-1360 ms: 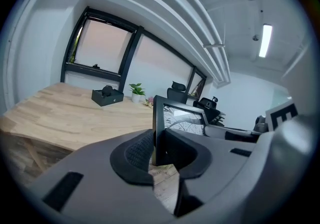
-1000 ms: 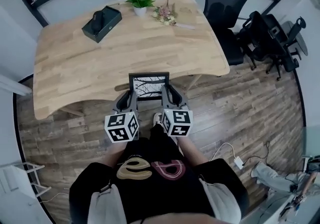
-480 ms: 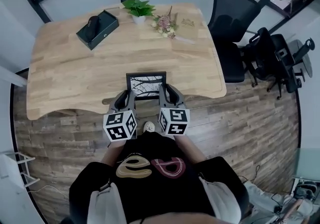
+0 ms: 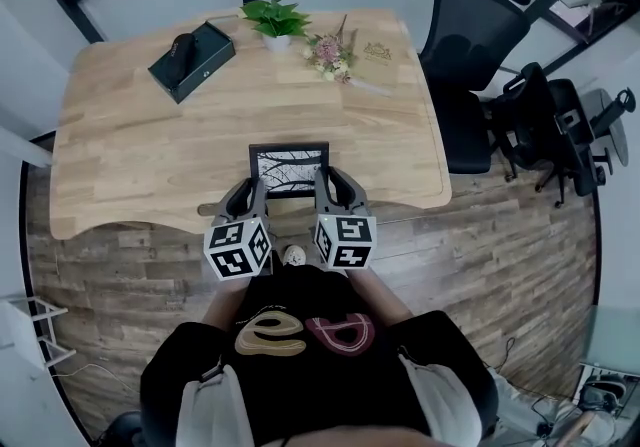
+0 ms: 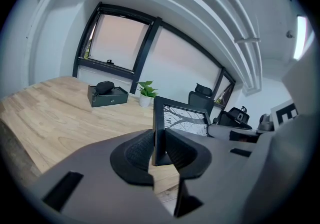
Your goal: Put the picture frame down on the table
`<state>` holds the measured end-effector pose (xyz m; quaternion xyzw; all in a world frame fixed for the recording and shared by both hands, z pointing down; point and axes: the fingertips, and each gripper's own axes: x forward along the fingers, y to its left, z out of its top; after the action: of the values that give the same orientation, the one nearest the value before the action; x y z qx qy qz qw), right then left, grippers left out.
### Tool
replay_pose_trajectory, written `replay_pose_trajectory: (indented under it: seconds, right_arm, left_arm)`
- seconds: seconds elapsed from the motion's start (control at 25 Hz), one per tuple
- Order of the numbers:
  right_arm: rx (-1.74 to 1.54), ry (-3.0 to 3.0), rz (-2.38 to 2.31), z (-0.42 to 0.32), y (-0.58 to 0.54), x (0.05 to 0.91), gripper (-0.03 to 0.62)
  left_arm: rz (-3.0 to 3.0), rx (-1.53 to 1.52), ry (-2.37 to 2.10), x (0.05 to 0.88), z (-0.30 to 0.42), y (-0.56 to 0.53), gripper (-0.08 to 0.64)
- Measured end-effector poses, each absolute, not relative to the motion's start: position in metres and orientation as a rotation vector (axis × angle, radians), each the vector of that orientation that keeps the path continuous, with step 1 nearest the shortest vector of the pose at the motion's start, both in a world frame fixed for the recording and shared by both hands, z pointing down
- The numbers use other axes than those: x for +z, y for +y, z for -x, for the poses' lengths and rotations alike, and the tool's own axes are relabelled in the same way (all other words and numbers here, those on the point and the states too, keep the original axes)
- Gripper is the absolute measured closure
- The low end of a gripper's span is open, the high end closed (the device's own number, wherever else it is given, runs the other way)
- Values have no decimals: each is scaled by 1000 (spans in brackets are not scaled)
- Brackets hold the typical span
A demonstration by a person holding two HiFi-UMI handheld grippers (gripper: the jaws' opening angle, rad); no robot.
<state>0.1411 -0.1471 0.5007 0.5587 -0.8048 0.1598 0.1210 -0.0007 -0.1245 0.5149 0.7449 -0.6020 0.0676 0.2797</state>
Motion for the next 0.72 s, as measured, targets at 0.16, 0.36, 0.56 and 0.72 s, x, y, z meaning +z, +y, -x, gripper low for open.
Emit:
replay_pose_trajectory:
  seconds: [0.16,0.36,0.56,0.72]
  right_arm:
    - [475,-2335,-1648,-144,-158,500,515]
    - [464,-2328,-1661,-138,-181,495,515]
    - [461,-2317,-1657,-126,-207,493,515]
    - [454,-2318,-1654,-114,-231,492,515]
  left_arm:
    - [-2012,179,-1611,511,-2,-137,479]
    - [-2036,183,-1599,506,4,-161,479]
    - [-2034,191,-1591,506,16,-187,479]
    - [-2041,193,-1594,504,28,-210,479]
